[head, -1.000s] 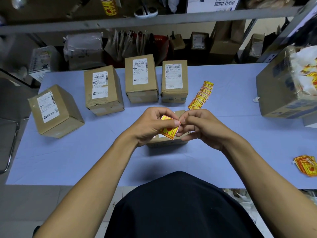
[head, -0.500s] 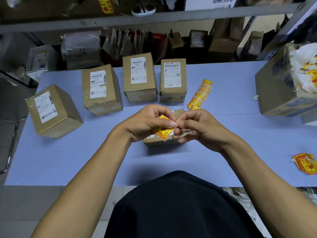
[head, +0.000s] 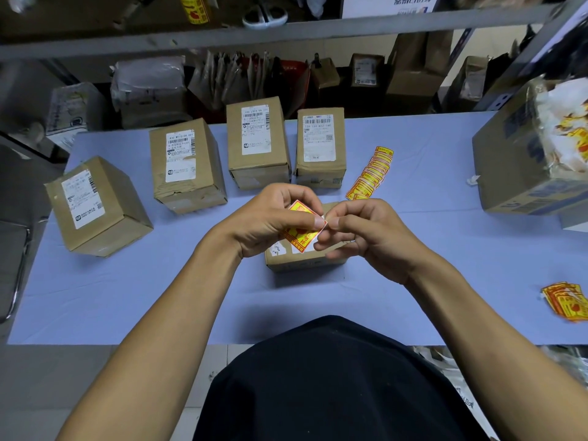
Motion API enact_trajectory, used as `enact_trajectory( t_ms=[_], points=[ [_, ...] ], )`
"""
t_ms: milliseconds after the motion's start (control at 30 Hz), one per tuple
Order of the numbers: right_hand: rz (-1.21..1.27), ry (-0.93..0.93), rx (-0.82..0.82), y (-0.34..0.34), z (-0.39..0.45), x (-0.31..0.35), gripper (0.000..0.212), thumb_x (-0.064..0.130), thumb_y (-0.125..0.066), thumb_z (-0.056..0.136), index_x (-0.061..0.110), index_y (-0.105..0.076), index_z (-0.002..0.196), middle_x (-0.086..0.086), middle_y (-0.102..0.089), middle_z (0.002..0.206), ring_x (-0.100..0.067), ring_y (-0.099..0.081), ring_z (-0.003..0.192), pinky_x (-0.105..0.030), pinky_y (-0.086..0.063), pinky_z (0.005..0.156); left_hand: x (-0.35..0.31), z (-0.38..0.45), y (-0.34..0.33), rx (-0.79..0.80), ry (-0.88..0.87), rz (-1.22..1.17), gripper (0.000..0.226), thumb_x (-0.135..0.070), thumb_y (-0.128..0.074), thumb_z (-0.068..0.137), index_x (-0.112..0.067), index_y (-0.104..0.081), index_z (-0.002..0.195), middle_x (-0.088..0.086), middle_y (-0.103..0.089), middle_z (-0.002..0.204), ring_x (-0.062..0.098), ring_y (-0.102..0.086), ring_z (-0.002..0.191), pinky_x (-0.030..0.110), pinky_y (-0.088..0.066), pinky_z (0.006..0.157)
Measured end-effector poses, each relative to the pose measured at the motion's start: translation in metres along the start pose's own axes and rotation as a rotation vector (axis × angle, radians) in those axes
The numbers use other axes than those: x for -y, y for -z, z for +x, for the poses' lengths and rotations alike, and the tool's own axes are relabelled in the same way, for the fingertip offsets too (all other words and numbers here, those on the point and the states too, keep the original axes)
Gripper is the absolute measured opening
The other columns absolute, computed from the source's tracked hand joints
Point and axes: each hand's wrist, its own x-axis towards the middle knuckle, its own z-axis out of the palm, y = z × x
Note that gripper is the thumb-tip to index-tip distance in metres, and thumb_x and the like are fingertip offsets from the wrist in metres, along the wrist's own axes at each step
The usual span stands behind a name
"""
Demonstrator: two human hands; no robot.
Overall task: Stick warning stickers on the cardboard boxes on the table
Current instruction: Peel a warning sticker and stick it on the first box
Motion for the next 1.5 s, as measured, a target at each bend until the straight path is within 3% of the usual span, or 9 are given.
enact_trajectory(
  t_ms=[300,567,700,833,933,1033,1200,1300,1500],
  points=[
    [-0.069,0.028,-0.017,-0.004,0.004,-0.002,0.023,0.011,-0.058,0.086,0.019,-0.073,0.070,-0.011,-0.071,0.070,-0.023,-0.073,0.074,-0.027,-0.058,0.059,-0.004,0.001,0.000,-0.001,-0.024,0.062,0.012,-0.015,-0.080,0.065,-0.018,-0.073,0.073,0.003,-0.063,0.066,0.014,-0.060,0.057,0.022,-0.048,0.052],
    [-0.023,0.059,-0.050,-0.006,0.003,-0.005,0.021,-0.001,-0.052,0.096,0.005,-0.066,0.081,-0.011,-0.066,0.067,-0.020,-0.070,0.067,-0.027,-0.059,0.058,0.000,-0.001,0.001,-0.001,-0.047,-0.015,0.019,-0.006,-0.081,0.072,-0.017,-0.071,0.085,0.003,-0.068,0.076,0.015,-0.066,0.068,0.025,-0.056,0.063],
    [-0.057,0.138,-0.153,-0.006,0.004,-0.005,0.023,-0.001,-0.049,0.096,0.008,-0.063,0.079,-0.005,-0.065,0.063,-0.016,-0.068,0.063,-0.025,-0.058,0.058,0.009,0.003,-0.009,-0.281,-0.167,0.054,0.042,-0.025,-0.089,0.058,-0.019,-0.059,0.087,0.002,-0.060,0.086,0.017,-0.058,0.082,0.036,-0.051,0.079],
    [-0.212,0.253,-0.257,-0.002,0.009,-0.006,0.025,0.000,-0.049,0.097,0.011,-0.060,0.078,0.001,-0.065,0.062,-0.013,-0.066,0.064,-0.026,-0.056,0.063,0.020,0.006,-0.026,-0.520,-0.318,0.252,0.021,-0.031,-0.087,0.069,-0.028,-0.066,0.073,0.001,-0.066,0.086,0.021,-0.064,0.089,0.046,-0.054,0.082],
    [-0.287,0.290,-0.292,0.001,0.012,-0.009,0.025,-0.001,-0.049,0.096,0.012,-0.059,0.077,0.006,-0.063,0.061,-0.010,-0.064,0.064,-0.024,-0.055,0.063,0.025,0.007,-0.037,-0.489,-0.398,0.249,0.009,-0.019,-0.079,0.081,-0.027,-0.076,0.078,-0.005,-0.072,0.084,0.012,-0.069,0.081,0.027,-0.055,0.074],
    [-0.342,0.305,-0.313,0.004,0.012,-0.011,0.023,0.000,-0.051,0.095,0.013,-0.059,0.077,0.005,-0.062,0.063,-0.012,-0.062,0.065,-0.025,-0.054,0.064,0.029,0.007,-0.044,-0.477,-0.366,0.172,0.005,-0.012,-0.076,0.084,-0.017,-0.078,0.085,-0.002,-0.076,0.081,0.008,-0.069,0.075,0.021,-0.054,0.072],
    [-0.426,0.304,-0.300,0.011,0.008,-0.017,0.013,0.003,-0.054,0.096,0.003,-0.060,0.085,-0.004,-0.064,0.071,-0.012,-0.063,0.070,-0.027,-0.055,0.066,0.035,0.008,-0.050,-0.497,-0.301,0.148,0.004,-0.017,-0.075,0.085,-0.017,-0.078,0.086,0.001,-0.076,0.082,0.015,-0.070,0.079,0.035,-0.058,0.080],
    [-0.456,0.307,-0.294,0.017,0.006,-0.020,0.012,0.006,-0.056,0.096,0.000,-0.061,0.087,-0.005,-0.065,0.073,-0.014,-0.063,0.072,-0.031,-0.056,0.068,0.037,0.011,-0.055,-0.520,-0.288,0.179,0.009,-0.015,-0.071,0.087,-0.020,-0.077,0.083,-0.003,-0.076,0.080,0.012,-0.069,0.078,0.035,-0.058,0.079],
    [-0.375,0.232,-0.342,0.035,0.005,-0.032,0.016,0.005,-0.048,0.094,0.009,-0.057,0.081,0.007,-0.065,0.066,-0.011,-0.064,0.070,-0.026,-0.055,0.063,0.038,0.024,-0.072,-0.556,-0.138,0.041,0.013,-0.009,-0.066,0.088,-0.013,-0.073,0.079,0.000,-0.072,0.078,0.014,-0.068,0.076,0.035,-0.057,0.079]
  ],
)
